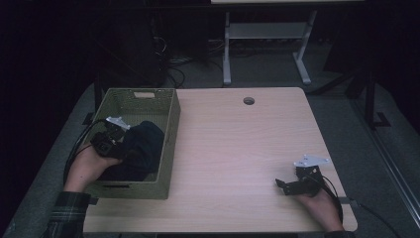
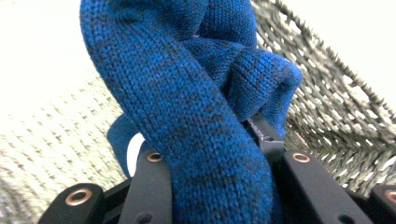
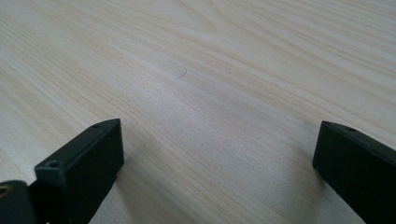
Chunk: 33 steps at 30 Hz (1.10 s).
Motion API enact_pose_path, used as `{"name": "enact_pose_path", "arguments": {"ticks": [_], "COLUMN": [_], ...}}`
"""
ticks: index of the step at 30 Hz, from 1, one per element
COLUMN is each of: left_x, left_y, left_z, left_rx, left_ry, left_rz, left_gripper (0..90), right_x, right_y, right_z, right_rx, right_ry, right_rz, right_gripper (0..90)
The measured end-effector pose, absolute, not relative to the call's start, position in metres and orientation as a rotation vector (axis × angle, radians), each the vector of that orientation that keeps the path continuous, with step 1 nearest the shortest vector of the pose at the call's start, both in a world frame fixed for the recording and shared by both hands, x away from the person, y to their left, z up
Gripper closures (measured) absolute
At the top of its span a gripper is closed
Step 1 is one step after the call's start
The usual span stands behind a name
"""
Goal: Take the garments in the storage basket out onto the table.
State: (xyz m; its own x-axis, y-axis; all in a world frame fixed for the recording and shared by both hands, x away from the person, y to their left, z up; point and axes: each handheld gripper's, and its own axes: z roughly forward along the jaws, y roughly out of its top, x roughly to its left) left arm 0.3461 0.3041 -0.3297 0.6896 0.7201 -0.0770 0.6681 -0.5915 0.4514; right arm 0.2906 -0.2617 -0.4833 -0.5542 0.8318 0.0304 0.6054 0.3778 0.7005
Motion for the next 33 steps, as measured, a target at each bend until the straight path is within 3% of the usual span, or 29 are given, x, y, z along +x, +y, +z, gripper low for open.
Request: {"name": "enact_pose_path", "arguments": {"ticks": [14, 16, 33], "left_x": [0.352, 0.352, 0.361], "left_y": [0.305, 0.305, 0.296], "left_z": [-0.293, -0.286, -0.249], "left_rx": [2.451, 2.449, 2.469], "left_ry": [1.058, 1.039, 1.012], "left_rz": [0.197, 0.198, 0.234], "left_gripper": [67.7, 71.9, 75.6], "right_x": [0.291, 0.291, 0.291], "right_y": [-0.262, -0.262, -0.262], "right_z": [-0.483, -0.483, -0.483], "right_rx": [1.258, 1.257, 1.258], "right_ry": [2.315, 2.316, 2.315], "right_rz": [0.969, 0.968, 0.97], "right_gripper": [1.5, 1.5, 1.5]}}
